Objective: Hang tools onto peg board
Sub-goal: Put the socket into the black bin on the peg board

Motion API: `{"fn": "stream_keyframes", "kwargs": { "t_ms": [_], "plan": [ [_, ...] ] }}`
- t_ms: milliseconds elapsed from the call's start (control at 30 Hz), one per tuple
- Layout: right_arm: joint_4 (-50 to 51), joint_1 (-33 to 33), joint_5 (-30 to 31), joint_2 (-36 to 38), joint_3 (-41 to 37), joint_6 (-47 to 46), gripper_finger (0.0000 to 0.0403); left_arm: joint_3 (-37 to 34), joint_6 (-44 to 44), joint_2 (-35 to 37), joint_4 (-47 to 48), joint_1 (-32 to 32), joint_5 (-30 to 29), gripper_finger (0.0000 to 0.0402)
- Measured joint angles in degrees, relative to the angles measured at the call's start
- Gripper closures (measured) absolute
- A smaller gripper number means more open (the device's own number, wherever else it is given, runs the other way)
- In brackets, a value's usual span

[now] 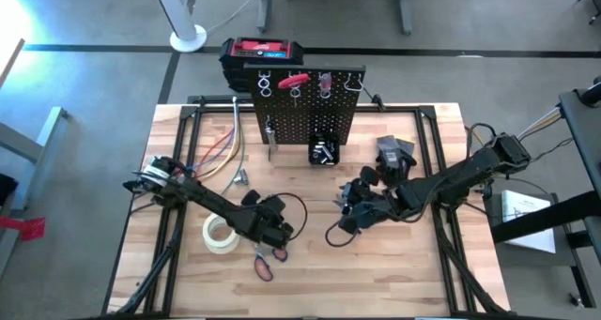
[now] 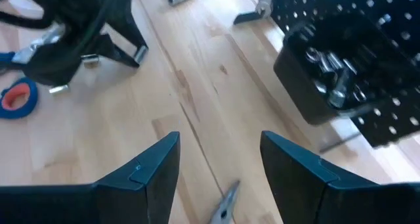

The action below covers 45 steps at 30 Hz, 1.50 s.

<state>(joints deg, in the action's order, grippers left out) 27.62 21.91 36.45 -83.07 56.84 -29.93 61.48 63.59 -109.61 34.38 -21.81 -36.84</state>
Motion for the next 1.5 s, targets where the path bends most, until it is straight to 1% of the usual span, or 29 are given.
{"fn": "stream_keyframes", "kwargs": {
  "t_ms": [200,367,500,600,733,833,933,1033,1133,1233,1433,1500],
  "plan": [
    [4.01,2.78,4.32,1.84,-0.02,-3.61,0.0208,0.51,-5.59,3.30,0.18,0.23,-0.26,0.0306],
    [5.71,4.72,6.99,3.43,-0.02,-5.45,0.0217,0.53,-8.23,7.26,0.13,0.25,0.11,0.0306],
    [6.45,5.68,8.16,4.76,-0.09,-6.15,0.0222,0.54,-11.19,10.95,-0.24,0.53,0.05,0.0306],
    [6.49,5.99,8.74,5.42,-0.15,-6.18,0.0226,0.62,-13.77,13.47,-1.08,2.00,-0.95,0.0306],
    [6.53,5.99,10.45,5.57,-0.49,-7.09,0.0231,0.62,-19.89,15.76,-7.09,6.40,-1.11,0.0306],
    [6.60,5.99,11.49,5.69,-0.96,-8.32,0.0234,0.62,-26.70,16.51,-14.93,10.02,-0.58,0.0306],
    [6.84,6.25,10.56,5.79,-1.43,-9.95,0.0238,0.65,-33.84,16.95,-23.26,13.57,2.14,0.0306],
    [6.95,6.98,9.79,5.79,-2.43,-11.78,0.0242,0.65,-38.14,17.03,-28.96,17.23,5.87,0.0306],
    [6.96,7.62,9.76,5.79,-3.61,-14.29,0.0246,0.65,-39.58,16.95,-32.22,20.78,9.85,0.0306],
    [7.07,7.94,9.73,5.79,-4.68,-16.70,0.0249,0.65,-40.53,16.18,-34.42,23.47,12.22,0.0306],
    [7.12,7.98,9.63,5.79,-7.78,-22.14,0.0250,0.71,-40.63,15.90,-36.22,26.10,13.43,0.0305],
    [7.17,7.98,9.52,5.77,-8.69,-24.10,0.0251,0.71,-40.63,15.90,-36.72,26.58,13.45,0.0292]
  ]
}}
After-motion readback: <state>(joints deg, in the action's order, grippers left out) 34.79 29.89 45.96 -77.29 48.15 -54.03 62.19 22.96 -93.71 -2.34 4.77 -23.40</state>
